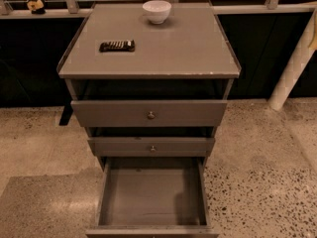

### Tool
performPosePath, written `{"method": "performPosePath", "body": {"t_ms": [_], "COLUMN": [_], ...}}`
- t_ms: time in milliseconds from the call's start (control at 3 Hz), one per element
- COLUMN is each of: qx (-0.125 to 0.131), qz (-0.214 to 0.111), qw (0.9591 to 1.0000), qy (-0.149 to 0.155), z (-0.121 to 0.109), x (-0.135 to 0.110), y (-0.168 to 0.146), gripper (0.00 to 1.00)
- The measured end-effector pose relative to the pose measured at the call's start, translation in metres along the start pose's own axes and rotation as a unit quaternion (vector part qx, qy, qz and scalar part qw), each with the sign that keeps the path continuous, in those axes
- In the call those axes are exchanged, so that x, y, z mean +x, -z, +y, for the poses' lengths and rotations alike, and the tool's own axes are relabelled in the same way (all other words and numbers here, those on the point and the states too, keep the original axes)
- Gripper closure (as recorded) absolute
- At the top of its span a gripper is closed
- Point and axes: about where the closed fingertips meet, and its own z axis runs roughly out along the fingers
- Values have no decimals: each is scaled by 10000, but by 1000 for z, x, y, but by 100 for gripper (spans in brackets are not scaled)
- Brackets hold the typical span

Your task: Pick sponge from bottom drawer and place on counter

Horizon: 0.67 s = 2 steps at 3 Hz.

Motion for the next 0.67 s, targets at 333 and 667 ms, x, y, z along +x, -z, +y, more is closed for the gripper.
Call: {"method": "performPosePath", "body": {"t_ms": [333, 667], "qx": [-130, 48], "qz": [52, 78], "qw": [9998, 9999], "qy": [-108, 45], "z": [24, 30], "x": [-1, 0], "y": [13, 21], "gripper": [100, 100]}}
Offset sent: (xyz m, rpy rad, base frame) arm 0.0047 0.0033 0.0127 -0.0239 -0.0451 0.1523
